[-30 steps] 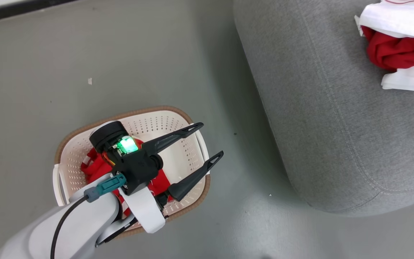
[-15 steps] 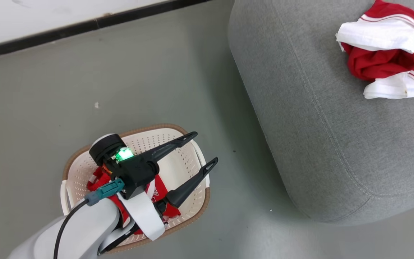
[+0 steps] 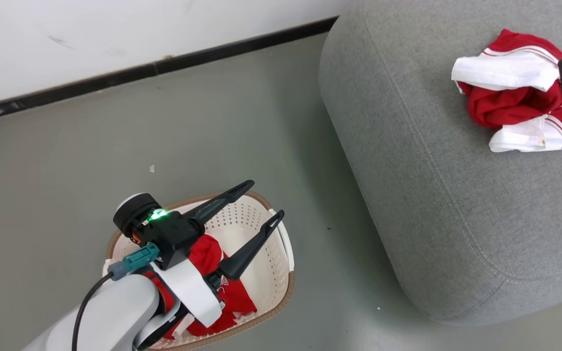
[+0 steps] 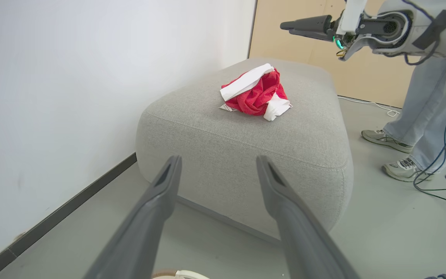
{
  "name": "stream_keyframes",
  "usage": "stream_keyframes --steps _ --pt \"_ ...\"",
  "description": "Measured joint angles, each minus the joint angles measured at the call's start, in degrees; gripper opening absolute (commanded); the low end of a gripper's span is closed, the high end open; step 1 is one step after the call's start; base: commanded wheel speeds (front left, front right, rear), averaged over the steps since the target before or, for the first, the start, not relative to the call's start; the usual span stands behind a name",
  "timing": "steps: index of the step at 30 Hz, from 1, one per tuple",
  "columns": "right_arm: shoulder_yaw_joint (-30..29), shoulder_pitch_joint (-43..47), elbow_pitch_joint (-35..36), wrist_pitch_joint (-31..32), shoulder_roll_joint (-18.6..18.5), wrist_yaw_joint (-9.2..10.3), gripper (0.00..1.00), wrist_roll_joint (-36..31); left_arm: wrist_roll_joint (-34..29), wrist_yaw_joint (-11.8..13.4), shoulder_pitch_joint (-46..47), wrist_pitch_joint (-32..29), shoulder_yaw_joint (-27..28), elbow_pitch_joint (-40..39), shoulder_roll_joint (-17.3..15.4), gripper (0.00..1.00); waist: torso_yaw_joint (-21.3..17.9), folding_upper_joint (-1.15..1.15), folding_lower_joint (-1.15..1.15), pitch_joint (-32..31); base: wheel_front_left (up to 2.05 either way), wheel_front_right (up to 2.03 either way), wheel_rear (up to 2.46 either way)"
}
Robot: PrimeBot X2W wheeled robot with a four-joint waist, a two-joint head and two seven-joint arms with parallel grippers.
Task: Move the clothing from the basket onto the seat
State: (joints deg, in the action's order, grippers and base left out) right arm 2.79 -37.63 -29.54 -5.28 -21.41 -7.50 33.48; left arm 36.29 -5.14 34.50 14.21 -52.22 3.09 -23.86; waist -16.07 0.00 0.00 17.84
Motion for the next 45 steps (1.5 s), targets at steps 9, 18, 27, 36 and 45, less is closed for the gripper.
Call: stream_keyframes --steps 9,18,27,36,45 --pt "3.6 3.7 5.7 -4.2 -0.1 0.01 0.99 -0.3 0.5 1.3 -1.9 0.0 2.5 0.9 0.4 1.00 1.8 0.00 0.00 -3.3 0.00 0.00 0.00" --pt "6.0 7.2 9.3 -6.8 -0.3 0.01 1.00 -0.7 1.0 2.6 -4.1 0.1 5.7 1.6 0.7 1.00 4.1 0.00 0.00 -6.0 0.00 0.00 0.00" --pt "7.6 10.7 11.9 -7.9 0.4 0.01 1.00 -0.7 1.1 4.2 -6.7 0.1 9.5 2.4 1.7 1.00 6.5 0.00 0.00 -8.1 0.00 0.00 0.00" --pt "7.7 15.8 13.5 -8.9 2.0 0.01 1.00 -1.8 2.6 5.5 -10.8 0.1 14.0 3.8 2.6 1.00 9.3 0.00 0.00 -10.4 0.00 0.00 0.00" --pt "7.5 21.2 16.1 -8.9 3.7 0.01 1.00 -4.0 2.6 7.7 -14.3 0.1 19.6 5.9 4.0 1.00 12.1 0.00 0.00 -12.5 0.00 0.00 0.00"
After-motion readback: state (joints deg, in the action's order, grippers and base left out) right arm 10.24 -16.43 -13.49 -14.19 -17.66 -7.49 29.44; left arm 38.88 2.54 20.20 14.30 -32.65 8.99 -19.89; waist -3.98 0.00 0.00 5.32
